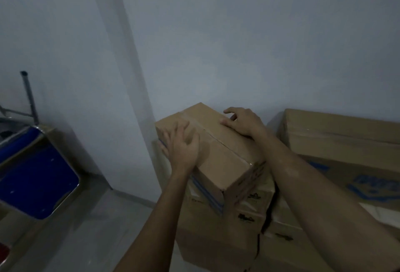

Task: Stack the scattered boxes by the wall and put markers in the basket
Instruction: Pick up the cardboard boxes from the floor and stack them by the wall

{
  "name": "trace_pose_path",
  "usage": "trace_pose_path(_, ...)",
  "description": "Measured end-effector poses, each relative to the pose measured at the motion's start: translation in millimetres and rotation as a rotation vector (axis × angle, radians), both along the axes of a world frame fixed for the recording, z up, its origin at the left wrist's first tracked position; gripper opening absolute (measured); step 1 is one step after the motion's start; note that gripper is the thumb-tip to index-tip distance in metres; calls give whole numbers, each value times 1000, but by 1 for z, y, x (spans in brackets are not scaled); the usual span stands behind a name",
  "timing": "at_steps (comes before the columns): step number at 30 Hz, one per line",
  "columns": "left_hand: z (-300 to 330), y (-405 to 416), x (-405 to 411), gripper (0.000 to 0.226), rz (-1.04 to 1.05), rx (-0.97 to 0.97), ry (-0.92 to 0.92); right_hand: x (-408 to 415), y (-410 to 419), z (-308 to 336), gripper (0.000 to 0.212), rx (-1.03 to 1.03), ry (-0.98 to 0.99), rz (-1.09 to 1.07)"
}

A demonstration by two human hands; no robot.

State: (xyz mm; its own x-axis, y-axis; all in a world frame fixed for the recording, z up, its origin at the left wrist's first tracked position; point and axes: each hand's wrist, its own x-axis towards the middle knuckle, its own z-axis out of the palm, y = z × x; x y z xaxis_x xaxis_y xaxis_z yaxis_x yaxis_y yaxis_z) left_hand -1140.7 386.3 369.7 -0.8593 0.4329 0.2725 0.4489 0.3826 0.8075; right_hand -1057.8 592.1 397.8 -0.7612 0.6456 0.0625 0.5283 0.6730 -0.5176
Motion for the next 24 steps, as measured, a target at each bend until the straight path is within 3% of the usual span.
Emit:
trace_pose_path(4, 1, -13, -8, 40, -248, -27, 227, 17, -32, 1, 44, 147, 31, -160)
trace_pose_path(11, -3, -23, -27, 42, -624, -161, 462, 37, -149, -8, 34, 186, 216, -534)
trace_pose_path(17, -8, -21, -36, 48, -684, -157, 611, 40, -221, -24, 39, 310, 153, -721)
trace_pose_path(24, -14, -17, -30, 44, -659, -122, 649, 49, -206, -44, 33, 425, 235, -706)
